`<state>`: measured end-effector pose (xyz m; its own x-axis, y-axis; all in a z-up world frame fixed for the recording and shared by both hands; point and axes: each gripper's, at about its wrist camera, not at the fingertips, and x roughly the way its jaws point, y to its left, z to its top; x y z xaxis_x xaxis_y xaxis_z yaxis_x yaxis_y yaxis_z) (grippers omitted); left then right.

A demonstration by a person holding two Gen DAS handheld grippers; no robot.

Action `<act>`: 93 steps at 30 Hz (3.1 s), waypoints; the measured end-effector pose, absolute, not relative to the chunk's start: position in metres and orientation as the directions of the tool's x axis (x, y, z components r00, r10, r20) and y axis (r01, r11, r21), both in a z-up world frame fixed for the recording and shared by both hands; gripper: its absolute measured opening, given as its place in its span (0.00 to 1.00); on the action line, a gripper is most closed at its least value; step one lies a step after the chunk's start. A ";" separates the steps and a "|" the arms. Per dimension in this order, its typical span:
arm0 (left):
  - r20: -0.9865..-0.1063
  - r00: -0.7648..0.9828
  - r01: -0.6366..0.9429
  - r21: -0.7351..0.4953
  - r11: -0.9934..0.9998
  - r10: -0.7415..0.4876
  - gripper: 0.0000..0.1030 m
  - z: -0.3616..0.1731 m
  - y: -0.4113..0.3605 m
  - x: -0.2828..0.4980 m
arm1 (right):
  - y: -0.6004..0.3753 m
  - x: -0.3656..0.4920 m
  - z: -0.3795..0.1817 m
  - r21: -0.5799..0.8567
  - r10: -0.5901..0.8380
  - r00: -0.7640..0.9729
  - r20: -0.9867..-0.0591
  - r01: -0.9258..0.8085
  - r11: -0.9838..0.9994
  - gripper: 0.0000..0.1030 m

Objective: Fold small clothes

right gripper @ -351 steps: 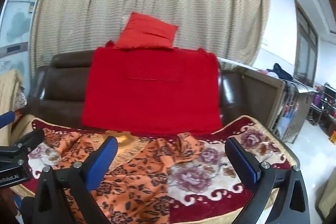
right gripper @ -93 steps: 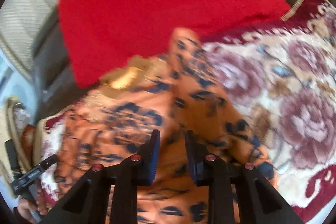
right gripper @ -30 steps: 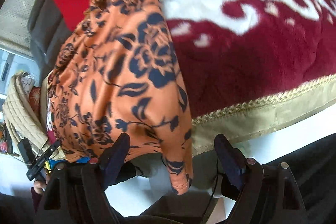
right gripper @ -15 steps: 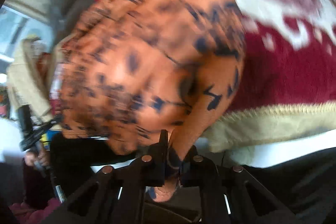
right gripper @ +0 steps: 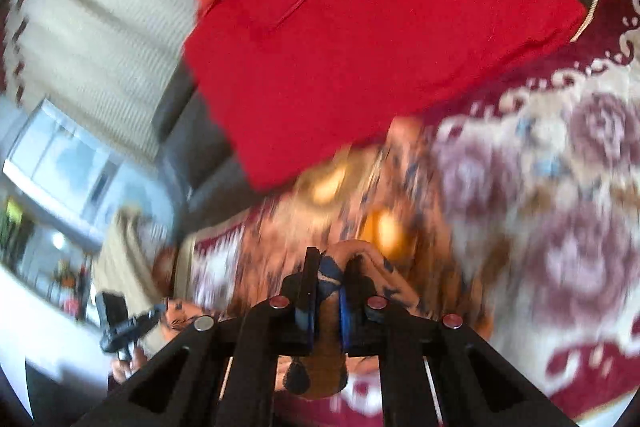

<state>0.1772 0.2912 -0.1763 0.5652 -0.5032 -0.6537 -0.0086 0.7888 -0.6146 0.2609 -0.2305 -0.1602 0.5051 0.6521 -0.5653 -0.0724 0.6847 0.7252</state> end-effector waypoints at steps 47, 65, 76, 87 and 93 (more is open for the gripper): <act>-0.655 0.684 -0.227 -0.611 0.758 -0.323 0.64 -0.253 0.255 0.298 | -0.113 0.348 -0.234 0.558 0.539 0.632 -0.557 -0.196 0.806 0.38; -0.608 0.735 -0.141 -0.571 0.808 -0.302 0.68 -0.232 0.224 0.142 | -0.218 0.213 -0.236 0.709 0.646 0.569 -0.509 -0.149 0.689 0.74; -0.810 0.533 -0.332 -0.467 0.819 -0.246 0.73 -0.282 0.220 0.182 | -0.193 0.224 -0.249 0.705 0.639 0.493 -0.590 -0.070 0.705 0.72; -0.640 0.611 -0.347 -0.746 0.569 -0.466 0.75 -0.287 0.204 0.129 | -0.233 0.186 -0.286 0.844 0.707 0.475 -0.524 0.179 0.506 0.74; -0.613 0.660 -0.420 -0.780 0.463 -0.434 0.77 -0.308 0.210 0.152 | -0.247 0.213 -0.310 0.890 0.703 0.548 -0.454 0.232 0.393 0.76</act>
<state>0.1523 0.2103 -0.3076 0.6597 -0.4345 -0.6133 -0.4201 0.4635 -0.7802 0.2127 -0.2473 -0.3095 0.5482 0.7027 -0.4536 0.2318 0.3935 0.8896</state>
